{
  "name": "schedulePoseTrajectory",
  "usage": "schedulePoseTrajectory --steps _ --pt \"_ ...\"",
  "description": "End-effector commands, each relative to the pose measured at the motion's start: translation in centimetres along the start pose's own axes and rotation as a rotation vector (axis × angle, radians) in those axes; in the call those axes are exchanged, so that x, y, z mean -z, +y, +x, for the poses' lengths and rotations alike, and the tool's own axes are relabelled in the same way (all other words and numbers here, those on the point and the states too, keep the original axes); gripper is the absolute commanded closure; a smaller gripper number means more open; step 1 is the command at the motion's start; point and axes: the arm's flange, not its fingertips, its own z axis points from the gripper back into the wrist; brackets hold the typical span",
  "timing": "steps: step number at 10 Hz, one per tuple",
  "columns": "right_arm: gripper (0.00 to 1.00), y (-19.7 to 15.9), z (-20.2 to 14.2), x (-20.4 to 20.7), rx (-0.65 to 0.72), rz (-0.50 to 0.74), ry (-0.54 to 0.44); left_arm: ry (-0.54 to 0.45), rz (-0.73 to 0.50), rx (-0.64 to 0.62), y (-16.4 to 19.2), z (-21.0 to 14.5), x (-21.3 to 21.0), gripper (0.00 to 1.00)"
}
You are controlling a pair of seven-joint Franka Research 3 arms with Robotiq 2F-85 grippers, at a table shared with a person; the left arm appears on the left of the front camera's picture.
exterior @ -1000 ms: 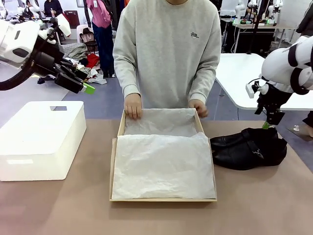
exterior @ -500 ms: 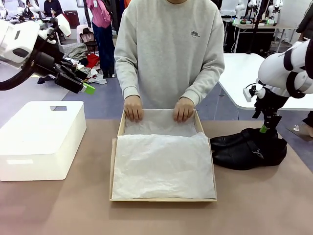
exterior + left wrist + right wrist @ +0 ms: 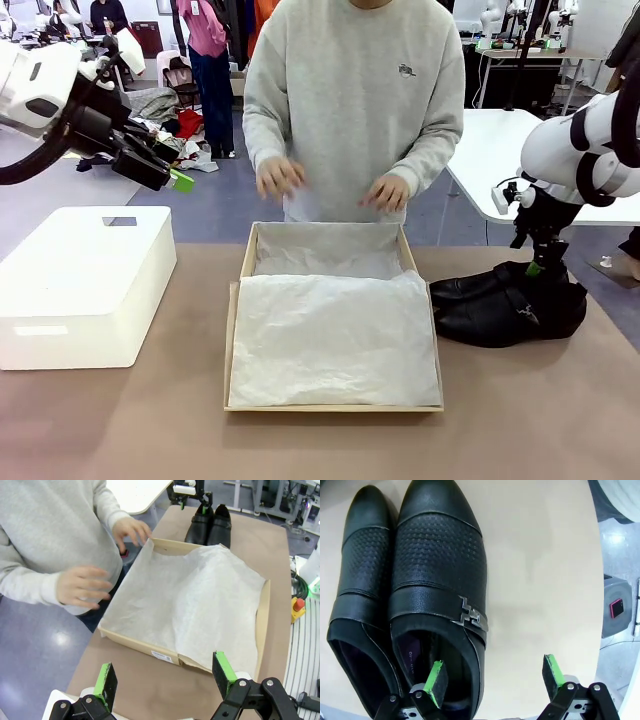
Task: Pack the shoes into the box.
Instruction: Place one shoe of the Shoes into the Shoes Box.
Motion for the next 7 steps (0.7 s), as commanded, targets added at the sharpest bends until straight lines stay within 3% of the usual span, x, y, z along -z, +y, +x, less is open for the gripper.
schedulePoseTrajectory --steps 1,5,6,7 --pt "0.00 -0.9 0.0 0.4 0.008 0.006 -0.010 -0.019 -0.014 0.012 0.3 -0.1 0.0 0.00" --pt "0.00 -1.1 -0.1 1.5 0.048 0.045 -0.008 -0.019 -0.014 0.012 0.3 -0.1 0.0 0.00" --pt "0.11 -1.1 0.0 1.6 0.050 0.051 -0.010 -0.019 -0.014 0.012 0.3 -0.1 0.0 0.00" --pt "0.28 -1.1 0.1 1.5 0.054 0.059 -0.011 -0.019 -0.014 0.012 0.3 -0.1 0.0 0.00"
